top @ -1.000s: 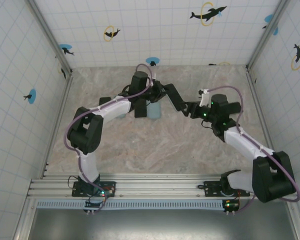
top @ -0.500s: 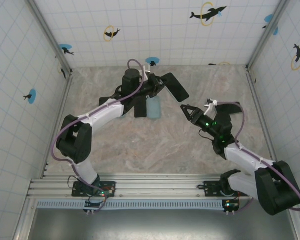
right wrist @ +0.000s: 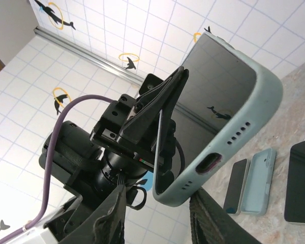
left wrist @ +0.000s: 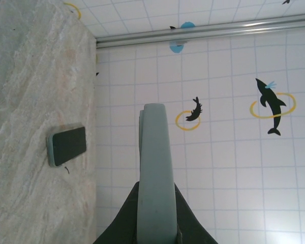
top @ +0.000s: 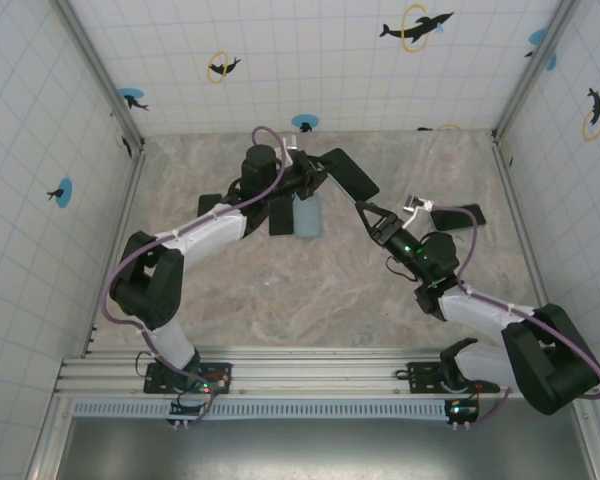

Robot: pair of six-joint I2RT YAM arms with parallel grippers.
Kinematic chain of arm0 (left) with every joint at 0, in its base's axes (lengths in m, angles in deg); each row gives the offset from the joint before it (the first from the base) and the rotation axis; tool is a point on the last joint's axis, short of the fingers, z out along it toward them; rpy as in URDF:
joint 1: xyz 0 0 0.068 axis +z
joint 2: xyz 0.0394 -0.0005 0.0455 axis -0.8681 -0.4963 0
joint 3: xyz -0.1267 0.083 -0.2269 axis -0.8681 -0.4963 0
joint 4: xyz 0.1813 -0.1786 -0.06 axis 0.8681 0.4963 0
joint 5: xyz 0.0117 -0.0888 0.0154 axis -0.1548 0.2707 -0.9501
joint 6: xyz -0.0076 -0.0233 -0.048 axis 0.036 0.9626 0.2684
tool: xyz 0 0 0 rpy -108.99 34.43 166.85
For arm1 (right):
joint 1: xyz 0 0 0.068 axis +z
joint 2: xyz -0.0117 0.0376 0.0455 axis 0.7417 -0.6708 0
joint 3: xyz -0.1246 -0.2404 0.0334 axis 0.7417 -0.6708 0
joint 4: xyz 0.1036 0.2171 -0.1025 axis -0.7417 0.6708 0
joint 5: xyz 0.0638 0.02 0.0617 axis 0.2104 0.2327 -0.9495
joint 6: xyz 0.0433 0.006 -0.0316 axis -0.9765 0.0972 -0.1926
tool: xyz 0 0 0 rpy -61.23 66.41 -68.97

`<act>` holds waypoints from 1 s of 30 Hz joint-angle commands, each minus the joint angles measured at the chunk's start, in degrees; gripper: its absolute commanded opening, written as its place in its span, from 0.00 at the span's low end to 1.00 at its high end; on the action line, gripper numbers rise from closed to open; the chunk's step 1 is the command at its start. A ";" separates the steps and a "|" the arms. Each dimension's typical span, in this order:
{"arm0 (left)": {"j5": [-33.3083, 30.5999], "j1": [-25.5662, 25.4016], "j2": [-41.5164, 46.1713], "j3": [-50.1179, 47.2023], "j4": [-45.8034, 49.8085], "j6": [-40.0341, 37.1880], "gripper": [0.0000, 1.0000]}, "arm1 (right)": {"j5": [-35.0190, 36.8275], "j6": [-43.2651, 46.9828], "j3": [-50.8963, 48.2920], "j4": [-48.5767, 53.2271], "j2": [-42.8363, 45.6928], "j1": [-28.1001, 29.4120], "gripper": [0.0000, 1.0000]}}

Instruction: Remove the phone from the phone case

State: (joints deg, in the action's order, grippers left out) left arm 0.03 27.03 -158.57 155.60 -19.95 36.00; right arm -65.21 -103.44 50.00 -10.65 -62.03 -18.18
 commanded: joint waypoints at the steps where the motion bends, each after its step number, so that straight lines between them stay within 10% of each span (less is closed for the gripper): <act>1: 0.31 0.16 3.63 -0.84 -5.93 1.97 0.04 | 1.42 -0.41 1.08 -4.63 -1.03 0.50 0.33; 30: 2.51 -0.26 6.74 -0.22 -10.51 7.14 0.00 | -3.80 3.81 4.55 6.57 -4.97 -2.69 0.11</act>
State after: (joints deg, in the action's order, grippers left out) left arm -1.34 27.80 -156.43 154.01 -24.56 40.15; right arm -70.78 -101.07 53.83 -11.75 -65.09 -19.69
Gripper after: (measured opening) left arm 0.129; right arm 0.135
